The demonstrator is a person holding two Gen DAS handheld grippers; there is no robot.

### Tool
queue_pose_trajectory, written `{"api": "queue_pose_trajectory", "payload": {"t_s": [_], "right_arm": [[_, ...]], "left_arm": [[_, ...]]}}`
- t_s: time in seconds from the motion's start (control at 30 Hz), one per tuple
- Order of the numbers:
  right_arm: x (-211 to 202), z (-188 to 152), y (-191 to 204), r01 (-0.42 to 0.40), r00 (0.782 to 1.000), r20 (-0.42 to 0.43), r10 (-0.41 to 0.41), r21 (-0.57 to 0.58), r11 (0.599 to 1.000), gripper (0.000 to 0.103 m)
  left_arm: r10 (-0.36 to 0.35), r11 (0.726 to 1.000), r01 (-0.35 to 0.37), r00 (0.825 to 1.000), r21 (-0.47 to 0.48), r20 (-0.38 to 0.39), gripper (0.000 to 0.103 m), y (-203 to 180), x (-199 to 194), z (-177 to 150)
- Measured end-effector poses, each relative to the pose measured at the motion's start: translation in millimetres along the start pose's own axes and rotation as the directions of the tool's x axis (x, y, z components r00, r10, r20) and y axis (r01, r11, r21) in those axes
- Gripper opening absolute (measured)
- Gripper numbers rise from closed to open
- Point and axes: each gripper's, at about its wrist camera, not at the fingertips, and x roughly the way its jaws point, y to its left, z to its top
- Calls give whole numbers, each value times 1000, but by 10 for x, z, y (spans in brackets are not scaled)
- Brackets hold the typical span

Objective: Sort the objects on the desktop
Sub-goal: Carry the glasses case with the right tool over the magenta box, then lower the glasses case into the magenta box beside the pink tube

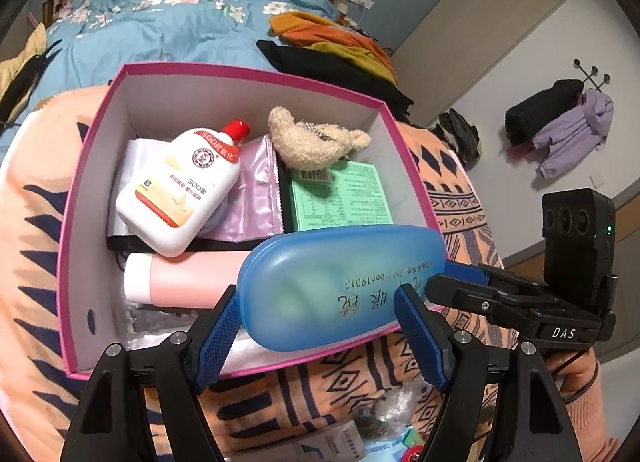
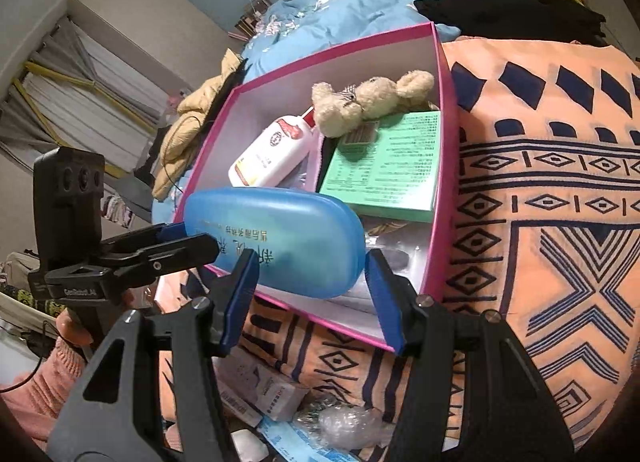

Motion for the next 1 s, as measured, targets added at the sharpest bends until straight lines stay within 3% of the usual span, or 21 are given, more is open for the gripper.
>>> {"api": "queue_pose_trajectory", "payload": {"t_s": [0.3, 0.57, 0.8, 1.0], "right_arm": [[104, 44, 79, 101, 994, -31, -103, -66, 993, 57], [218, 11, 281, 274, 956, -42, -289, -216, 937, 57], [127, -34, 261, 268, 960, -26, -278, -204, 942, 57], [-1, -100, 250, 216, 976, 8, -218, -159, 963, 58]], "left_arm": [[11, 1000, -11, 999, -6, -36, 79, 76, 166, 46], [27, 999, -29, 996, -22, -87, 78, 175, 406, 23], [77, 996, -73, 991, 43, -105, 78, 65, 555, -18], [74, 996, -69, 993, 47, -93, 78, 46, 545, -28]]}}
